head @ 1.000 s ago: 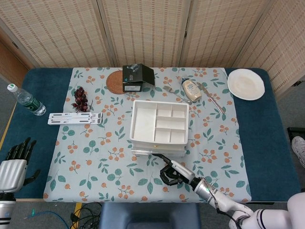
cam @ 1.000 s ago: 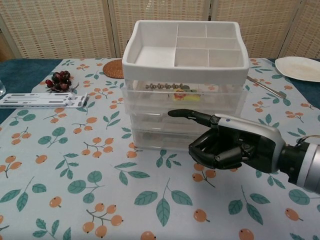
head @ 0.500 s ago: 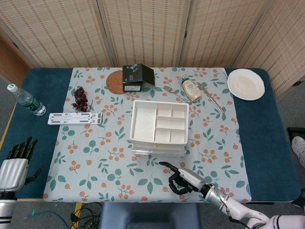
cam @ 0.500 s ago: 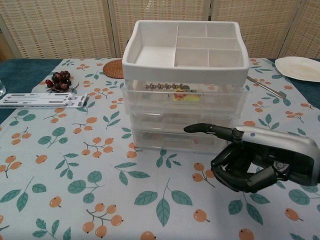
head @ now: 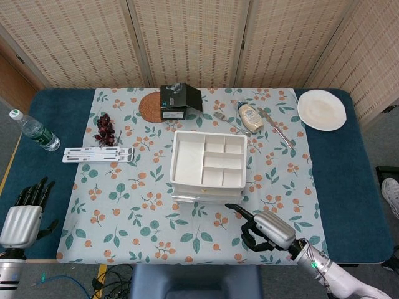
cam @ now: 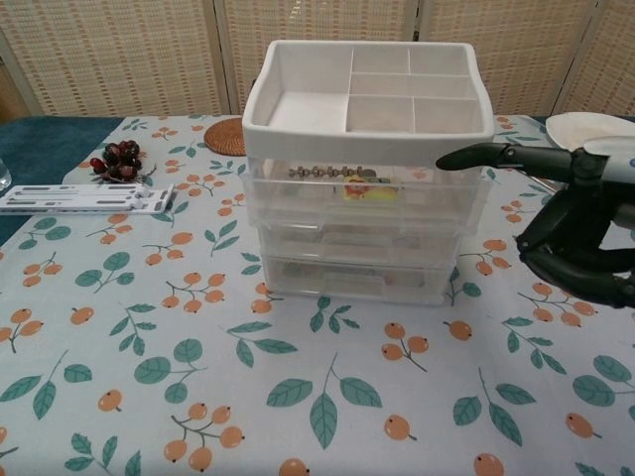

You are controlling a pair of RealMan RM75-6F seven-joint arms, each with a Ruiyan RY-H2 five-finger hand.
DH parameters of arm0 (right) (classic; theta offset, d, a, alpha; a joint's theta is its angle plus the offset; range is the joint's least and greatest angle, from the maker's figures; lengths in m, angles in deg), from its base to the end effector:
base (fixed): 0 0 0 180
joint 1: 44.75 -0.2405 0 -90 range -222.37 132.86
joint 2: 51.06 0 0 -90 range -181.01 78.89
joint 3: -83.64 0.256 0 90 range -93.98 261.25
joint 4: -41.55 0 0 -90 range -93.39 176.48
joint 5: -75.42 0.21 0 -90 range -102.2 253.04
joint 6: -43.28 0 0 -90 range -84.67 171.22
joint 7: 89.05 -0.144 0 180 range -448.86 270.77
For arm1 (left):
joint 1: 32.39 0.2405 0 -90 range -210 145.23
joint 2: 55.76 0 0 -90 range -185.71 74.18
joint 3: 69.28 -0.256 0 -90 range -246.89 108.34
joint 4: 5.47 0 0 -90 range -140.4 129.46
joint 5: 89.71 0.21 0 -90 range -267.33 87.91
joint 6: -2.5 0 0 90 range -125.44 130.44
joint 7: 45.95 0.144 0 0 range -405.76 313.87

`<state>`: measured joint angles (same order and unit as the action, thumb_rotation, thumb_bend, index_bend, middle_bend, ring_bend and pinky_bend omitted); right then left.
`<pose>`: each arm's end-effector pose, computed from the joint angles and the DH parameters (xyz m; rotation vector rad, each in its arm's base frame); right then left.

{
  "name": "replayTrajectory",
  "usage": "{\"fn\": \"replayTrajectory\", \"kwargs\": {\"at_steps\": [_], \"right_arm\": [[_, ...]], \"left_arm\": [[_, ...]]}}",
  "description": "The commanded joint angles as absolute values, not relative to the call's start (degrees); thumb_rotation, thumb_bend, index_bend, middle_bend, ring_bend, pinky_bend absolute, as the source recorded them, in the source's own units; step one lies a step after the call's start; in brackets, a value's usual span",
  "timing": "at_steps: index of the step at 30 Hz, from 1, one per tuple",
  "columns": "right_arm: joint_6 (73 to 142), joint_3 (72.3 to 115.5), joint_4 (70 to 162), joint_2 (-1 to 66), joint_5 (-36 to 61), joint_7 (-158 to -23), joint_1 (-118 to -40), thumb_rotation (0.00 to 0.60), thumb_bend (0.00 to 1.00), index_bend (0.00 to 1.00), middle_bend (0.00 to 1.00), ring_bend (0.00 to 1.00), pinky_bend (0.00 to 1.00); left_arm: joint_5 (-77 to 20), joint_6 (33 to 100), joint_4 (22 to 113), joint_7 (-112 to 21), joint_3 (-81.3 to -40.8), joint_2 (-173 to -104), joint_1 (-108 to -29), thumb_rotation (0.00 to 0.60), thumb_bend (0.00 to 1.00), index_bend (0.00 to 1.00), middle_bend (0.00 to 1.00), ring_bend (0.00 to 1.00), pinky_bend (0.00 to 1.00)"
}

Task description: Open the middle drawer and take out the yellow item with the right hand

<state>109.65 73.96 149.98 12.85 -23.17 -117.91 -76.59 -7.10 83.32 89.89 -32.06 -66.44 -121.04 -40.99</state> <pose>-0.1701 -0.2079 0.0686 1.9674 -1.5947 1.3019 -0.2976 0.1991 0.1404 -1.4826 -0.8117 -0.7569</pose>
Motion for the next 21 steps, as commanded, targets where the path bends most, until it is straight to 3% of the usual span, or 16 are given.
{"fn": "replayTrajectory", "kwargs": {"at_steps": [1, 21], "right_arm": [[109.2, 74.4, 150.0, 12.6, -22.2, -118.1, -76.4, 0.6, 0.59, 0.0, 0.8, 0.98, 1.0], [98.3, 79.4, 148.2, 13.8, -15.2, -118.1, -80.8, 0.6, 0.59, 0.0, 0.8, 0.98, 1.0]], "left_arm": [[-7.1, 83.2, 90.1, -31.9, -66.5, -121.0, -41.1, 0.6, 0.26, 0.0, 0.0, 0.09, 0.11], [-7.8, 82.5, 90.7, -31.6, -66.8, -121.0, -41.3, 0.6, 0.26, 0.0, 0.0, 0.09, 0.11]]}}
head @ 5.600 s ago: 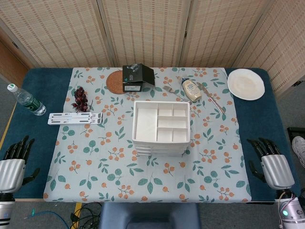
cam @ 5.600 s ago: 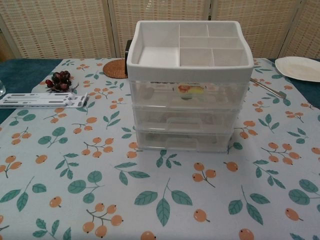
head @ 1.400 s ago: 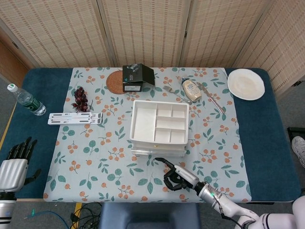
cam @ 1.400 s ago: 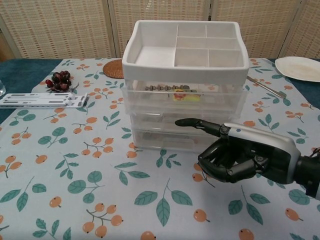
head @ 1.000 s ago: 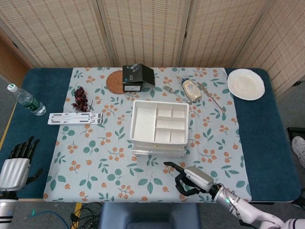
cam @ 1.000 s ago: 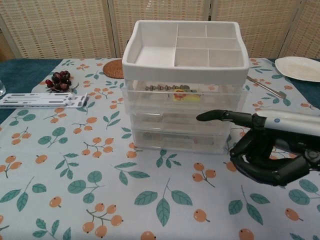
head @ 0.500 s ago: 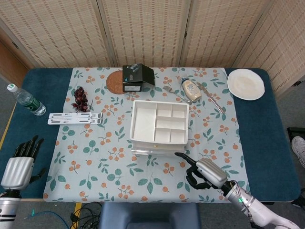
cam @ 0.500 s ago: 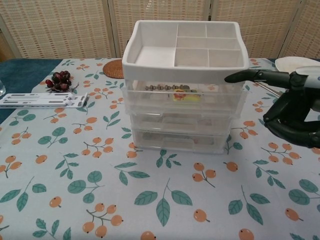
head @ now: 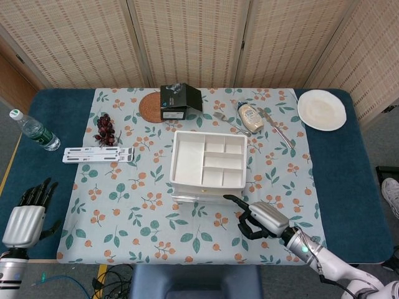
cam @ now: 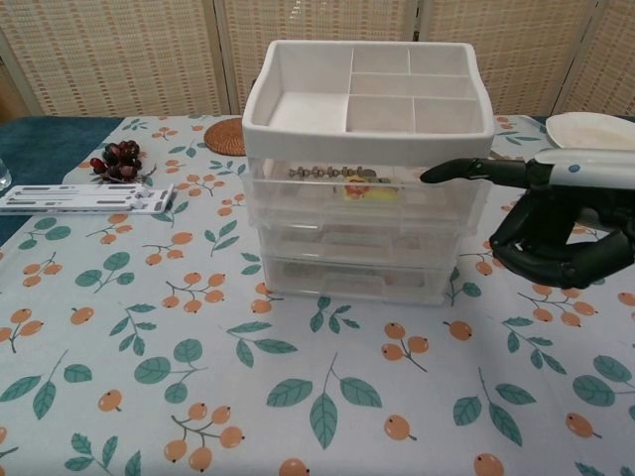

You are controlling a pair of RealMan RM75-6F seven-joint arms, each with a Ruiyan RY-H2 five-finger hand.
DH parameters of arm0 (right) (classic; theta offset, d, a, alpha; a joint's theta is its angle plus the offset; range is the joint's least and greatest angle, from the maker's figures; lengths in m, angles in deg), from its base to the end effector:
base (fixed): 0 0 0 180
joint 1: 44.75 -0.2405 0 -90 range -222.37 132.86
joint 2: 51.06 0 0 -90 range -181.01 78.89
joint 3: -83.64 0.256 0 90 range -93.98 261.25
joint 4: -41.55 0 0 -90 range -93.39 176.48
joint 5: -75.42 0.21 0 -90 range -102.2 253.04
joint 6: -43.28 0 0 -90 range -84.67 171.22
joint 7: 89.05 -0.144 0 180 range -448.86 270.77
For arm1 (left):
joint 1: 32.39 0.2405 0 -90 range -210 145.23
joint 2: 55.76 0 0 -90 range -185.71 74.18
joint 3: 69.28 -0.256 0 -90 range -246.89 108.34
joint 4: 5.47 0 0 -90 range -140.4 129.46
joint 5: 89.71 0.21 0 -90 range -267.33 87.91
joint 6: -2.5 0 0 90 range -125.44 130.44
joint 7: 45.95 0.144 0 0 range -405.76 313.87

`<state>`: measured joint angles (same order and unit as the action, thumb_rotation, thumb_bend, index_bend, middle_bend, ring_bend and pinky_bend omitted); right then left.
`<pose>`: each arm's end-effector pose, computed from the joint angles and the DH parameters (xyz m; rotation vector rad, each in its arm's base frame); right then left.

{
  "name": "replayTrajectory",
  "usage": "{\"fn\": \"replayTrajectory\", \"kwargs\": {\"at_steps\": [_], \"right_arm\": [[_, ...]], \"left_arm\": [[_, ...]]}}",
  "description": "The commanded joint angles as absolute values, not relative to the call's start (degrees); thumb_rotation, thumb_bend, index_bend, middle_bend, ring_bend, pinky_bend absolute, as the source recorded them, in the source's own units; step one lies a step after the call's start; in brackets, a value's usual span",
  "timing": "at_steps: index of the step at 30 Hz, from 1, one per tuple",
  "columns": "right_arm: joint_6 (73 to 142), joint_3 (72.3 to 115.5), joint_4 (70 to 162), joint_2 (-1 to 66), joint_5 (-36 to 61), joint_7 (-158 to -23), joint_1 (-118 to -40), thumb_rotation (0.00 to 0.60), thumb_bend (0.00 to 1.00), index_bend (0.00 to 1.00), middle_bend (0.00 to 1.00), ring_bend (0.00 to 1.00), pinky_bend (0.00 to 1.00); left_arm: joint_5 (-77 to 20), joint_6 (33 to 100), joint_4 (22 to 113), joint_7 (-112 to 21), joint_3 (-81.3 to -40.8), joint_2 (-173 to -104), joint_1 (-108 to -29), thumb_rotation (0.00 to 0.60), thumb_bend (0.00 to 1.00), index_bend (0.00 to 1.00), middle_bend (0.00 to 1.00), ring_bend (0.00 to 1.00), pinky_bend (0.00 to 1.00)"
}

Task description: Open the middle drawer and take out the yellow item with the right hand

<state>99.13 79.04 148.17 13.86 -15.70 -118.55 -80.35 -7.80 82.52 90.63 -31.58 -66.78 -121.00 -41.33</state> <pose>-0.1683 -0.2391 0.0532 1.9684 -1.6526 1.1675 -0.2966 0.1991 0.1373 -1.4909 -0.8306 -0.7462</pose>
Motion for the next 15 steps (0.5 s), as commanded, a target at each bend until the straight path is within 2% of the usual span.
{"fn": "replayTrajectory", "kwargs": {"at_steps": [1, 4, 15], "right_arm": [[97.9, 79.5, 148.2, 13.7, -14.9, -117.8, -80.9, 0.6, 0.59, 0.0, 0.8, 0.98, 1.0], [97.2, 79.7, 148.4, 13.7, -14.6, -117.5, -81.1, 0.6, 0.6, 0.01, 0.8, 0.98, 1.0], [97.4, 78.6, 149.2, 13.0, -17.3, -118.0, -80.4, 0.6, 0.6, 0.17, 0.8, 0.98, 1.0]], "left_arm": [[-7.8, 82.6, 90.7, -31.6, -66.8, -120.9, -41.3, 0.6, 0.26, 0.0, 0.0, 0.09, 0.11], [-7.6, 82.7, 90.7, -31.7, -66.9, -120.9, -41.3, 0.6, 0.26, 0.0, 0.0, 0.09, 0.11], [-7.6, 82.6, 91.0, -31.5, -66.9, -120.9, -41.4, 0.6, 0.26, 0.0, 0.0, 0.09, 0.11]]}}
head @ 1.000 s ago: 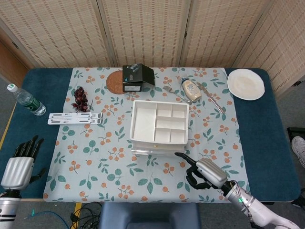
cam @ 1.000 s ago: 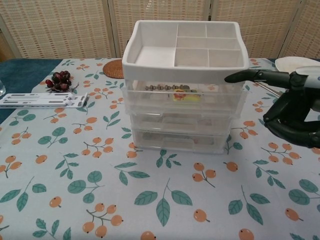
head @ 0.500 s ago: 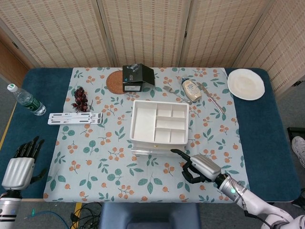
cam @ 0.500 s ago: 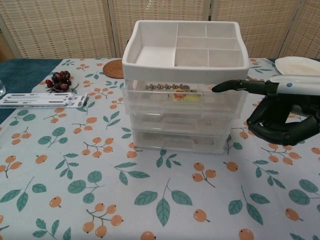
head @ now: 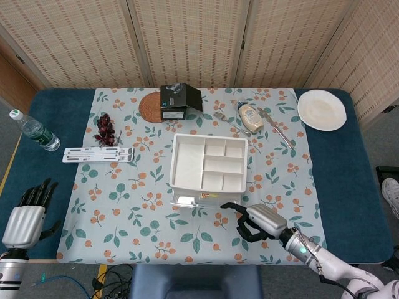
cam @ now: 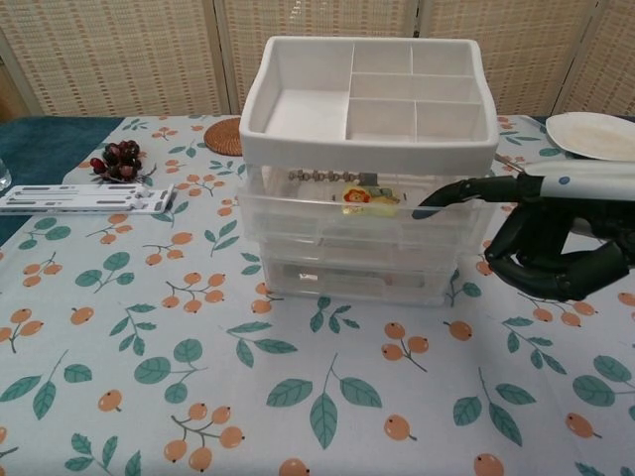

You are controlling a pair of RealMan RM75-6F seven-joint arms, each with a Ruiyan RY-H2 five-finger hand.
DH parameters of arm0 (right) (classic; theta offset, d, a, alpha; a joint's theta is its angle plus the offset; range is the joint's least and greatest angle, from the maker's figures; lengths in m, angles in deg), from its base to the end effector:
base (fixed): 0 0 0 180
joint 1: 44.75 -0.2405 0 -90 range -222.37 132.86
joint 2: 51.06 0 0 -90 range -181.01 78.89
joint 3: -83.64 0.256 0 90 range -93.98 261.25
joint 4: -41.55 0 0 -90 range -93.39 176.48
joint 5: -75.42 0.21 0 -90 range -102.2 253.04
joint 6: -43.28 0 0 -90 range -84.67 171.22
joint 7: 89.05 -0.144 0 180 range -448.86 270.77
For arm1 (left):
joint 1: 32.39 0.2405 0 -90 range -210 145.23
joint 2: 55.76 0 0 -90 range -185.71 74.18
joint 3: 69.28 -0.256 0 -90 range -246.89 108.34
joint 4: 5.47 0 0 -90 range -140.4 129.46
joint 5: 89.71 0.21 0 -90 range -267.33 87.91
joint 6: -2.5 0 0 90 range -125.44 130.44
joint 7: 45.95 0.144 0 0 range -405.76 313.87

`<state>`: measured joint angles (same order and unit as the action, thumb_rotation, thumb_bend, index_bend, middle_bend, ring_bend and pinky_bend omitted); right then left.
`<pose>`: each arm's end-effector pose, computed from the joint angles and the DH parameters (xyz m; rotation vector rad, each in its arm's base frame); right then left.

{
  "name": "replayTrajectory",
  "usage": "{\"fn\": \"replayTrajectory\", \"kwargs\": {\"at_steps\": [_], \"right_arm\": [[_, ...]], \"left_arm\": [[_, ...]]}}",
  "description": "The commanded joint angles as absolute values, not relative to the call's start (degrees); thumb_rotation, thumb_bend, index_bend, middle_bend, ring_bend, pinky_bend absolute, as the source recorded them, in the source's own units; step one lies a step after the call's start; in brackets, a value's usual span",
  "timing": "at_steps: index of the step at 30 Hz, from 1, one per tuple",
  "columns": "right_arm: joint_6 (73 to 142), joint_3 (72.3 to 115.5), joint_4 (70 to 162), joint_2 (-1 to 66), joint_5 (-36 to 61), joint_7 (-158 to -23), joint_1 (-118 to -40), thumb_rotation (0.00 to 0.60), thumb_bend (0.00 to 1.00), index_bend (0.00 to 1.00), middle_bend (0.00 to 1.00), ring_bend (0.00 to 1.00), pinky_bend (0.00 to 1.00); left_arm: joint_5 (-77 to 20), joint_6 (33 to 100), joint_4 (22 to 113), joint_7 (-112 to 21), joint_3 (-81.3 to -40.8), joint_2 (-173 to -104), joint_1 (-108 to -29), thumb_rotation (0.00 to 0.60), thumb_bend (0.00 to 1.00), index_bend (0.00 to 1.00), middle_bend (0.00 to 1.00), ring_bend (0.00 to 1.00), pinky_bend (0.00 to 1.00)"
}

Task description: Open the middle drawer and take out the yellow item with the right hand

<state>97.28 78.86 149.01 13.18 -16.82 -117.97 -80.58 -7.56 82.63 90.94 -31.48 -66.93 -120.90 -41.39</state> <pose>-0.1666 -0.2346 0.0517 2.0159 -1.6477 1.1283 -0.2950 0.1987 0.1370 -1.4953 -0.8293 -0.7499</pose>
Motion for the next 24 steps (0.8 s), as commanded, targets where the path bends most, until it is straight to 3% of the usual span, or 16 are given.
{"fn": "replayTrajectory", "kwargs": {"at_steps": [1, 8, 24], "right_arm": [[97.6, 78.4, 149.4, 12.8, -17.7, -118.0, -80.3, 0.6, 0.6, 0.17, 0.8, 0.99, 1.0], [98.3, 77.2, 150.3, 11.9, -19.9, -118.5, -79.7, 0.6, 0.6, 0.22, 0.81, 0.99, 1.0], [100.8, 74.4, 151.9, 9.9, -24.3, -119.8, -78.2, 0.6, 0.6, 0.22, 0.81, 0.99, 1.0]], "left_arm": [[-7.5, 82.7, 91.0, -31.4, -66.9, -120.9, -41.4, 0.6, 0.26, 0.0, 0.0, 0.09, 0.11], [-7.5, 82.7, 91.2, -31.3, -67.0, -120.8, -41.4, 0.6, 0.26, 0.0, 0.0, 0.09, 0.11], [-7.4, 82.9, 91.6, -31.1, -67.1, -120.7, -41.4, 0.6, 0.26, 0.0, 0.0, 0.09, 0.11]]}}
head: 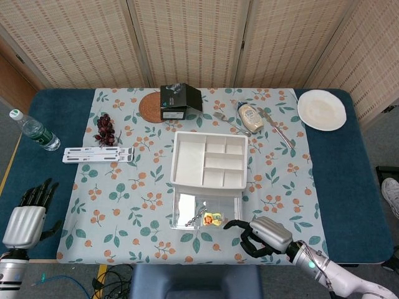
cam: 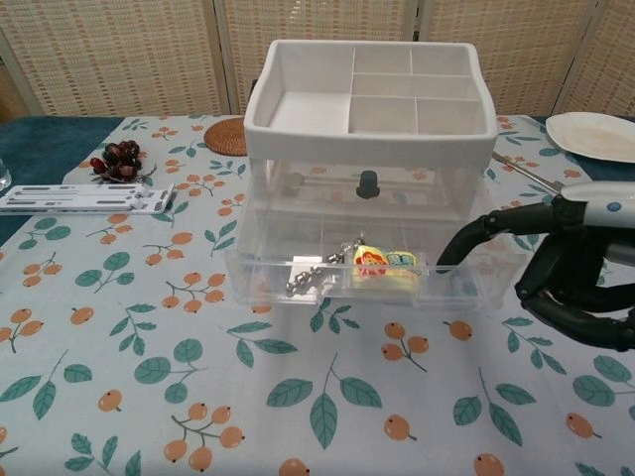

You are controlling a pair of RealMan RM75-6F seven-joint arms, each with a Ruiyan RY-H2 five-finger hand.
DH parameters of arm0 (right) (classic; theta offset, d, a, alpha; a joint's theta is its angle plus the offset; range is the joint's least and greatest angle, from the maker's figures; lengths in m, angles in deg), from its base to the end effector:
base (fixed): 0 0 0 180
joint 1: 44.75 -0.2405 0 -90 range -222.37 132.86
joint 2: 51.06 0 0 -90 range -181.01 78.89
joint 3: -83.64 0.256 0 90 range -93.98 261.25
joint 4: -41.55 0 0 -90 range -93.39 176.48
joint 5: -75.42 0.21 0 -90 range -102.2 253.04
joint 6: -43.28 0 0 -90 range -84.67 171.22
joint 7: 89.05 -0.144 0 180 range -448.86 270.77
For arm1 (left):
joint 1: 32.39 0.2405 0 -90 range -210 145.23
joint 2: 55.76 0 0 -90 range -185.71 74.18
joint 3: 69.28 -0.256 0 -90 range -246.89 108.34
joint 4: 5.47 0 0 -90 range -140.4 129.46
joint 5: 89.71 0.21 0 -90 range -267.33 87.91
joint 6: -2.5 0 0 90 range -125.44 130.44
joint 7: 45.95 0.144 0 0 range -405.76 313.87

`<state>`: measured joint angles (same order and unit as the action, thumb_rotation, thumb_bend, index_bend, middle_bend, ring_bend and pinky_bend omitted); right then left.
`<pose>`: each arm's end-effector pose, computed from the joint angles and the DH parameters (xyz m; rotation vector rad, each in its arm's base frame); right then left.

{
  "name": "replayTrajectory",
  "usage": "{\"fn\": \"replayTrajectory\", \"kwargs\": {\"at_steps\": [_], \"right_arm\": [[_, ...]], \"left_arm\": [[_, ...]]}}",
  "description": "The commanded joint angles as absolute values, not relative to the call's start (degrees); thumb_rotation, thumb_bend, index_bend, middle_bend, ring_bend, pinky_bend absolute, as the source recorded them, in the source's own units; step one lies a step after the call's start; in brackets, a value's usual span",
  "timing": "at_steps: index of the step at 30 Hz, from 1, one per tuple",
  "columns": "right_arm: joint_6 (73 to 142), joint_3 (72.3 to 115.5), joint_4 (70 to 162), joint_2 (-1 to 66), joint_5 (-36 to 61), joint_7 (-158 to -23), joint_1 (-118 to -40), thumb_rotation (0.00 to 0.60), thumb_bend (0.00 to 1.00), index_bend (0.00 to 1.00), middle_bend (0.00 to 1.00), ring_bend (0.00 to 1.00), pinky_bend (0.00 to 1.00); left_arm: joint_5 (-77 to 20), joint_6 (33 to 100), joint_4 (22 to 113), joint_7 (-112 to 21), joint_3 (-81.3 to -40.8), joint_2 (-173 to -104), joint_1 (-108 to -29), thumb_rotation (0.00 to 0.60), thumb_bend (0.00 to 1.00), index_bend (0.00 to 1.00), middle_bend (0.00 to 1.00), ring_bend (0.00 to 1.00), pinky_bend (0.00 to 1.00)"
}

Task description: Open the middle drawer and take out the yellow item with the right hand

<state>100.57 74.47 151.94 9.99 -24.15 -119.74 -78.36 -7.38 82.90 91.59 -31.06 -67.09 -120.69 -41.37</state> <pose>-0.1699 -0.2042 0.0631 2.0732 -1.6639 1.1331 -0.2926 0.1977 0.1373 -1.4978 -0.8265 -0.7524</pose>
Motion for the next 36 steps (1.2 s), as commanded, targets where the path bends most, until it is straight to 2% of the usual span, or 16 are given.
{"fn": "replayTrajectory", "kwargs": {"at_steps": [1, 13, 18, 24, 28, 36], "right_arm": [[101.3, 74.4, 151.9, 9.8, -24.5, -119.7, -78.0, 0.6, 0.6, 0.22, 0.81, 0.99, 1.0], [105.8, 73.5, 154.4, 5.7, -30.2, -120.3, -77.7, 0.6, 0.6, 0.12, 0.81, 0.99, 1.0], [106.3, 75.1, 156.0, 3.3, -31.2, -119.7, -79.3, 0.6, 0.6, 0.11, 0.81, 0.99, 1.0], [99.9, 80.6, 157.7, 0.8, -28.4, -117.4, -85.8, 0.6, 0.58, 0.11, 0.8, 0.99, 1.0], [92.6, 84.6, 157.1, 1.2, -25.0, -114.8, -91.6, 0.6, 0.52, 0.11, 0.8, 0.99, 1.0], [80.6, 88.4, 153.7, 4.2, -21.3, -106.0, -99.8, 0.6, 0.39, 0.11, 0.81, 0.99, 1.0]], "left_arm": [[-7.4, 83.0, 91.6, -31.1, -67.1, -120.7, -41.3, 0.6, 0.26, 0.0, 0.0, 0.09, 0.11], [-6.9, 83.7, 92.0, -31.4, -67.1, -120.2, -41.0, 0.6, 0.26, 0.0, 0.0, 0.09, 0.11], [-6.6, 84.1, 92.1, -31.6, -67.2, -120.1, -40.8, 0.6, 0.26, 0.0, 0.0, 0.09, 0.11], [-5.9, 84.7, 92.3, -31.9, -67.3, -120.0, -40.6, 0.6, 0.26, 0.0, 0.0, 0.09, 0.11], [-5.7, 85.4, 92.5, -32.0, -67.4, -119.8, -40.2, 0.6, 0.26, 0.0, 0.0, 0.09, 0.11], [-5.7, 86.4, 92.8, -32.0, -67.6, -119.4, -39.3, 0.6, 0.26, 0.0, 0.0, 0.09, 0.11]]}}
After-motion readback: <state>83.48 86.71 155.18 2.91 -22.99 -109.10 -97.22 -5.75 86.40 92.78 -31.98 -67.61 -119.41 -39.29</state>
